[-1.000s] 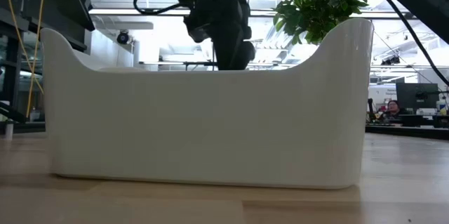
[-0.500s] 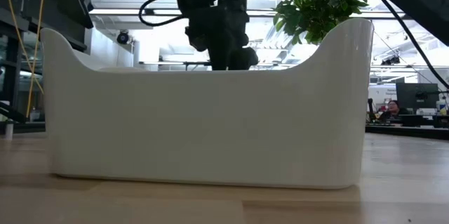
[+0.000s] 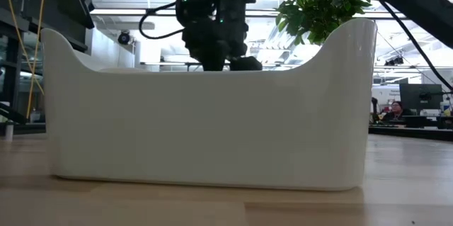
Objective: Pick and place pill bottles into a basket
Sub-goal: Put the middle white pill bottle in the white bin
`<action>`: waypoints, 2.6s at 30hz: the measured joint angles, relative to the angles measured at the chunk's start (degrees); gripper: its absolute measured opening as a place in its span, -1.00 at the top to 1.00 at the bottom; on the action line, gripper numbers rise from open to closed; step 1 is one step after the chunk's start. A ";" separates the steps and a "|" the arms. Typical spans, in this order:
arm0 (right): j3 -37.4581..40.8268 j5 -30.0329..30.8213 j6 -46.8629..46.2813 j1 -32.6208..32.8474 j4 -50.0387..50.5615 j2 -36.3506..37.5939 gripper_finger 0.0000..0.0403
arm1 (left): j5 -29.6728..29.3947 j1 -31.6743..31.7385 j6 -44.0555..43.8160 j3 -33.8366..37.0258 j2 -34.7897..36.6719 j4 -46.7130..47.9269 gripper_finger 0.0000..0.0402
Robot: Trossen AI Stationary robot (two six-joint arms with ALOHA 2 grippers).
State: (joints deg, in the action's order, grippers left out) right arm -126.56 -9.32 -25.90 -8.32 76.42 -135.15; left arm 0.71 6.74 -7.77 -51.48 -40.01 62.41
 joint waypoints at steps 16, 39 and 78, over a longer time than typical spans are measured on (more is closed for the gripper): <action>-0.02 2.78 -2.26 0.04 2.21 -2.90 -0.87 | -0.02 0.00 -0.02 0.00 0.00 -0.02 -0.08; -0.01 2.42 -2.61 0.98 3.26 -2.98 -0.50 | -0.02 0.00 -0.22 0.00 0.00 0.70 -0.08; -0.13 2.96 0.35 5.26 4.47 -2.85 0.26 | -0.07 0.00 -3.04 0.00 0.02 0.72 -0.08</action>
State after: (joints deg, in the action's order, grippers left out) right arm -126.69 -6.36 -25.56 -3.05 80.89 -137.99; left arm 0.64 6.74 -10.81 -51.48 -39.99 63.13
